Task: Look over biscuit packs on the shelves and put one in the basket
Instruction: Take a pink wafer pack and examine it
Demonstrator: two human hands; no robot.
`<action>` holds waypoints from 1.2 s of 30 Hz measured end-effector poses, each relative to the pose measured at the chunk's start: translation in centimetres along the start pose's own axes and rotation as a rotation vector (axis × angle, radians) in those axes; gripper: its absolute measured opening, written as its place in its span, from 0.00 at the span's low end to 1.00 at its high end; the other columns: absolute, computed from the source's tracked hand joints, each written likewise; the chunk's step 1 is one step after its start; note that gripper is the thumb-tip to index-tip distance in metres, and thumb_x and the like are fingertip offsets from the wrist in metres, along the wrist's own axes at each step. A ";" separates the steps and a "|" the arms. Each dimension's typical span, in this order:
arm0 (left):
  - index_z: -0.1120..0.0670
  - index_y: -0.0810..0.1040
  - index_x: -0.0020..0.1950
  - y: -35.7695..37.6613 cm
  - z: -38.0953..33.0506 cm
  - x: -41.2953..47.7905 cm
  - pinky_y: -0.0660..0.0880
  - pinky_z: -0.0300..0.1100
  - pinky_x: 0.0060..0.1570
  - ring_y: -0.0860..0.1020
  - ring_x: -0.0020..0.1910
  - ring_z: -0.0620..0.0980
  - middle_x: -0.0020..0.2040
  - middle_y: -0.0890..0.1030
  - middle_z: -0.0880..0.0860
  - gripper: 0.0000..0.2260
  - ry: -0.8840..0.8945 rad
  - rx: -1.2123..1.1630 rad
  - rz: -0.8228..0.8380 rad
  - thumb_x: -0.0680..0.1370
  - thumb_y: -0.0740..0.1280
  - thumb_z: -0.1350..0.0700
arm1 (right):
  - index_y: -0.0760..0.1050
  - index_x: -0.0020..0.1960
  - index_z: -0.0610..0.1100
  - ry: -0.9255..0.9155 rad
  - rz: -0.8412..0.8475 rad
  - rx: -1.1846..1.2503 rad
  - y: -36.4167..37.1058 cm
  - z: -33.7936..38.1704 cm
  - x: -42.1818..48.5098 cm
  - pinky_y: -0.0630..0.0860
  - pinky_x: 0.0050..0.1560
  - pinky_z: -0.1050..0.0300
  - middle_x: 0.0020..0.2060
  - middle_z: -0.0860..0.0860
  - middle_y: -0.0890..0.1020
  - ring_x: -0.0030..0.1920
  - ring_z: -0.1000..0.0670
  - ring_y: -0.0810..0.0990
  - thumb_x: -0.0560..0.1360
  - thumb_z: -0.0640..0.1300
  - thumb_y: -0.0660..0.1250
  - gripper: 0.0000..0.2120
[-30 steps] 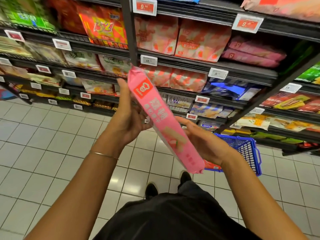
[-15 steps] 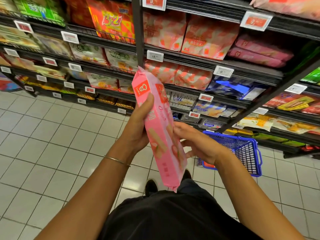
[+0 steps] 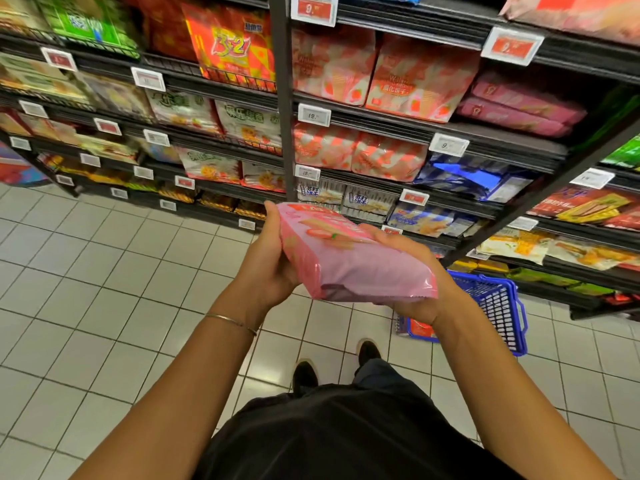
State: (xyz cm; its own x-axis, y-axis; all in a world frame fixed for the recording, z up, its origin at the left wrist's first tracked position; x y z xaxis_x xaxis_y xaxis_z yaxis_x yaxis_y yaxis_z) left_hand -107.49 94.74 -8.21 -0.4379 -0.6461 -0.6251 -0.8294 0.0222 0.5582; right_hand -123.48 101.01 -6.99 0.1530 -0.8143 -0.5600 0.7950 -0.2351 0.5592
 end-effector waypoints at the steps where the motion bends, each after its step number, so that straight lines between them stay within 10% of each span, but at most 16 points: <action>1: 0.52 0.69 0.80 -0.2 0.1 -0.2 0.72 0.67 0.71 0.79 0.68 0.66 0.71 0.79 0.61 0.37 0.001 0.021 -0.020 0.80 0.55 0.28 | 0.78 0.68 0.48 -0.029 0.006 -0.024 0.1 0.2 -0.1 0.82 0.48 0.48 0.60 0.46 0.85 0.51 0.44 0.85 0.71 0.45 0.74 0.25; 5: 0.46 0.53 0.86 -1.0 -0.8 -1.1 0.85 0.54 0.41 0.81 0.57 0.60 0.76 0.70 0.55 0.35 0.114 -0.017 -0.126 0.83 0.68 0.51 | 0.81 0.64 0.56 -0.106 0.056 -0.154 1.4 0.8 -0.4 0.84 0.41 0.52 0.59 0.52 0.86 0.52 0.49 0.87 0.74 0.52 0.72 0.18; 10: 0.60 0.71 0.77 -0.7 0.5 -1.8 0.82 0.56 0.55 0.77 0.69 0.67 0.75 0.73 0.66 0.22 -0.144 -0.049 0.015 0.86 0.62 0.50 | 0.77 0.71 0.54 -0.128 0.094 -0.269 1.7 1.5 -0.6 0.78 0.34 0.54 0.51 0.42 0.83 0.38 0.44 0.79 0.83 0.60 0.60 0.21; 15: 0.59 0.77 0.69 -1.7 1.0 -1.7 0.85 0.47 0.40 0.84 0.46 0.56 0.57 0.81 0.63 0.21 -0.121 0.159 -0.007 0.86 0.60 0.45 | 0.76 0.71 0.54 -0.160 0.126 -0.398 1.4 2.6 -0.7 0.84 0.44 0.53 0.57 0.34 0.85 0.52 0.37 0.87 0.83 0.43 0.56 0.20; 25: 0.46 0.79 0.69 -2.4 2.5 -0.6 0.86 0.52 0.44 0.85 0.38 0.50 0.53 0.84 0.58 0.31 -0.218 0.248 0.071 0.77 0.62 0.26 | 0.81 0.63 0.58 -0.239 -0.073 -0.556 1.0 3.4 -0.4 0.83 0.49 0.52 0.52 0.39 0.88 0.52 0.41 0.88 0.87 0.54 0.56 0.16; 29: 0.49 0.77 0.71 -2.7 1.9 -0.4 0.86 0.53 0.43 0.86 0.43 0.55 0.51 0.84 0.58 0.25 -0.149 0.246 0.031 0.83 0.62 0.35 | 0.78 0.68 0.50 -0.109 -0.104 -0.549 -0.2 2.4 0.0 0.83 0.50 0.52 0.54 0.40 0.88 0.56 0.42 0.87 0.84 0.66 0.52 0.27; 32: 0.46 0.77 0.73 -2.2 0.4 -0.1 0.80 0.64 0.60 0.84 0.60 0.63 0.65 0.82 0.60 0.17 0.012 0.240 0.047 0.84 0.64 0.46 | 0.77 0.71 0.48 -0.082 -0.090 -0.392 -0.6 1.8 0.0 0.84 0.52 0.49 0.61 0.43 0.86 0.59 0.44 0.86 0.84 0.65 0.53 0.28; 36: 0.35 0.63 0.80 -1.7 -1.3 0.1 0.83 0.54 0.43 0.86 0.54 0.55 0.61 0.86 0.52 0.32 0.230 0.317 -0.028 0.82 0.68 0.61 | 0.72 0.73 0.51 -0.137 -0.038 -0.263 0.1 1.5 0.2 0.84 0.53 0.47 0.60 0.45 0.85 0.55 0.44 0.86 0.81 0.51 0.66 0.21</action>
State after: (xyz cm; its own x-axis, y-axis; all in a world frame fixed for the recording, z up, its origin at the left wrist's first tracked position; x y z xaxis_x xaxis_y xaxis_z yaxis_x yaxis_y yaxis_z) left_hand -105.69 93.66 -8.53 -0.3544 -0.8031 -0.4790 -0.9216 0.2135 0.3241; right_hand -124.26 100.04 -6.10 0.0541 -0.8758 -0.4796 0.9262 -0.1355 0.3519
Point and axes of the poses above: each hand's wrist, its own x-axis towards the middle knuckle, its own y-axis out of the palm, z = x × y, the point moved 7 cm from there along x, towards the middle knuckle
